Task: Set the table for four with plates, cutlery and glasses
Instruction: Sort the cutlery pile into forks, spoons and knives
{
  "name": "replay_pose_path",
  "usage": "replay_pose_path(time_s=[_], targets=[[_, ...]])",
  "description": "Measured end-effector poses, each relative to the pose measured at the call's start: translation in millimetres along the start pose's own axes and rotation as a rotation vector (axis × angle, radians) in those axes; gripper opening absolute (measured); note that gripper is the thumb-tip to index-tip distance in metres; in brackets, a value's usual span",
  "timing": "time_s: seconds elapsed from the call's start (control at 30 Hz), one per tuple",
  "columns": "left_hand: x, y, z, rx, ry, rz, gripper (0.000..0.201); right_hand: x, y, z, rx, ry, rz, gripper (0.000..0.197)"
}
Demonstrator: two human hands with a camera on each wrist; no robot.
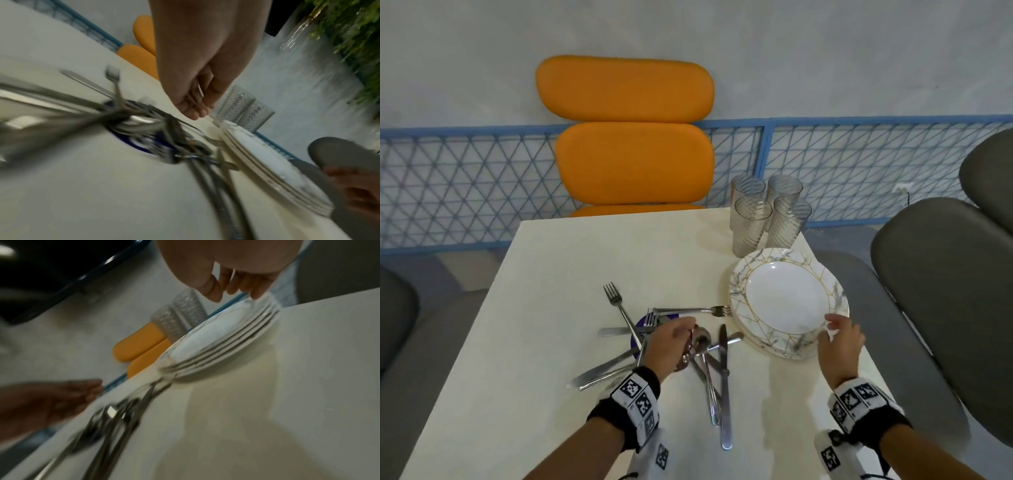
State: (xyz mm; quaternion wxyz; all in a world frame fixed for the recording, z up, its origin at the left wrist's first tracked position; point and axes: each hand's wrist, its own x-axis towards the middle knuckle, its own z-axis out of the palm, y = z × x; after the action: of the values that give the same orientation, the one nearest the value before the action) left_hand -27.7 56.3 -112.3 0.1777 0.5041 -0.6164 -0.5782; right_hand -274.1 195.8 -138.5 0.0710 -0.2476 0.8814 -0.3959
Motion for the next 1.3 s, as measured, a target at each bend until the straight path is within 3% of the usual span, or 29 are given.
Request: replay_pose_path(time_s=[0.07, 0.17, 0.23, 0.3, 0.37, 0.43, 0.6, 0.7, 0.77, 0.93, 1.1, 1.3], targets=[[-4, -13, -30, 0.068, 0.117, 0.018, 0.022, -27, -10, 9, -0.006, -0.116, -0.140, 0.024], [6, -33, -69, 0.264, 0.210, 0.037, 0.026, -67, -30, 30, -0.174, -0.420, -0.282, 0.014], [14, -41, -86, 0.535, 0.169, 0.031, 0.036, -90, -39, 46, -0.351, -0.585, -0.267, 0.012], [20, -45, -96, 0.817, 0.092, 0.016, 0.043, -106, -48, 60, -0.529, -0.668, -0.211, 0.032], [27, -51, -102, 1.035, 0.049, 0.045, 0.048, -115, -58, 68, -0.607, -0.692, -0.115, 0.043], [33, -56, -108, 1.151, 0.004, 0.043, 0.048, -119, -63, 74, -0.589, -0.672, -0.002, 0.041], [38, -63, -108, 1.279, -0.017, 0.119, 0.030, -122, -68, 78, -0.546, -0.698, 0.171, 0.031], [33, -64, -111, 1.235, -0.103, 0.119, 0.024, -123, -67, 78, -0.506, -0.753, 0.221, 0.026], [27, -62, -117, 1.202, -0.158, 0.094, 0.025, -126, -69, 72, -0.425, -0.784, 0.241, 0.016], [3, -59, -128, 1.153, -0.256, 0.083, 0.032, -135, -70, 61, 0.005, -0.693, 0.253, 0.026], [-21, -55, -127, 0.903, -0.226, 0.089, 0.026, -143, -93, 64, 0.335, -0.622, 0.309, 0.026], [-48, -35, -133, 1.114, -0.203, 0.064, 0.033, -158, -116, 72, 0.612, -0.717, 0.354, 0.023]])
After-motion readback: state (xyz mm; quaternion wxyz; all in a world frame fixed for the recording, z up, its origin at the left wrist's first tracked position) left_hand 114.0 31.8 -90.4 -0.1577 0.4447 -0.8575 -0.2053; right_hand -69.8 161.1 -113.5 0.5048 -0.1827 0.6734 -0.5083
